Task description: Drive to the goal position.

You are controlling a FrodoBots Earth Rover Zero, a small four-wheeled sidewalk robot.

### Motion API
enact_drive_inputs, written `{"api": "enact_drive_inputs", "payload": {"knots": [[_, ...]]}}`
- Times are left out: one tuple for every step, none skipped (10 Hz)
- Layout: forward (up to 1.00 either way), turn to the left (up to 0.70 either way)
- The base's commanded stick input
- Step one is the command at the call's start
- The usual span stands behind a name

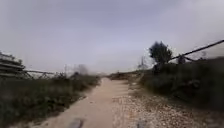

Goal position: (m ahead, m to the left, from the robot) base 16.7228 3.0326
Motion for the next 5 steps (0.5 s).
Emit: {"api": "enact_drive_inputs", "payload": {"knots": [[0.70,0.00],[0.70,0.00],[0.70,0.00],[0.70,0.00],[0.70,0.00]]}}
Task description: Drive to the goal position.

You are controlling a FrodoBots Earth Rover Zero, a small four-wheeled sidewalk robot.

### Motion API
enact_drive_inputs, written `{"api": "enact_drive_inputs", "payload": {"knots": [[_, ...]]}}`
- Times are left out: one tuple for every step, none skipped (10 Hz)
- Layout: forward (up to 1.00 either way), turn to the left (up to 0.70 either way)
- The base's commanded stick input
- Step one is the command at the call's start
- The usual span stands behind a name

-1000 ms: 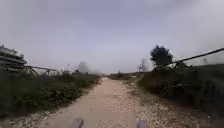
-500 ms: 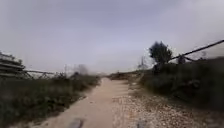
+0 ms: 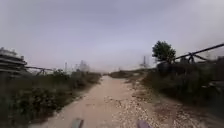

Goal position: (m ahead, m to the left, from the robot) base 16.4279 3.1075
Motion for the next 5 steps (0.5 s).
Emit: {"api": "enact_drive_inputs", "payload": {"knots": [[0.70,0.00],[0.70,0.00],[0.70,0.00],[0.70,0.00],[0.70,0.00]]}}
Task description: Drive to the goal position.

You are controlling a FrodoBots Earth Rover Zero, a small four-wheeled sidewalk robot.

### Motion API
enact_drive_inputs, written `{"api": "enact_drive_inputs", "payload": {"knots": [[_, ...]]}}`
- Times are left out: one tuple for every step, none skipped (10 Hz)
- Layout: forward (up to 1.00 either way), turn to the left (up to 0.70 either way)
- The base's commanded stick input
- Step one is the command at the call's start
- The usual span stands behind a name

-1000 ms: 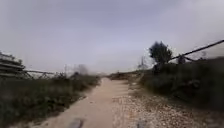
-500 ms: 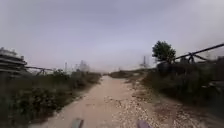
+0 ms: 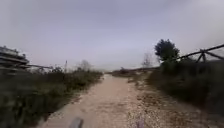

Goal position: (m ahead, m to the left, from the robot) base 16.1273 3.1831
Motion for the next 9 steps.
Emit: {"api": "enact_drive_inputs", "payload": {"knots": [[0.70,0.00],[0.70,0.00],[0.70,0.00],[0.70,0.00],[0.70,0.00],[0.70,0.00],[0.70,0.00],[0.70,0.00],[0.70,0.00]]}}
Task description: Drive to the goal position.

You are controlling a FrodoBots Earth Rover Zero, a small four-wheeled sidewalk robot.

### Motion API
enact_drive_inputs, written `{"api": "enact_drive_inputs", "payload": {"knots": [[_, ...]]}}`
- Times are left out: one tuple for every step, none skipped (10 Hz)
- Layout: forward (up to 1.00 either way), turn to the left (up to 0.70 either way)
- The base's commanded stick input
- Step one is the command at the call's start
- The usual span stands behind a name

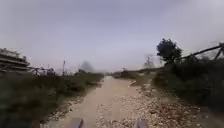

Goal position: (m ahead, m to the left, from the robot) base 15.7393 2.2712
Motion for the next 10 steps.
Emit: {"api": "enact_drive_inputs", "payload": {"knots": [[0.70,0.00],[0.70,0.00],[0.70,0.00],[0.70,0.00],[0.70,0.00],[0.70,0.00],[0.70,0.00],[0.70,0.00],[0.70,0.00],[0.70,0.00]]}}
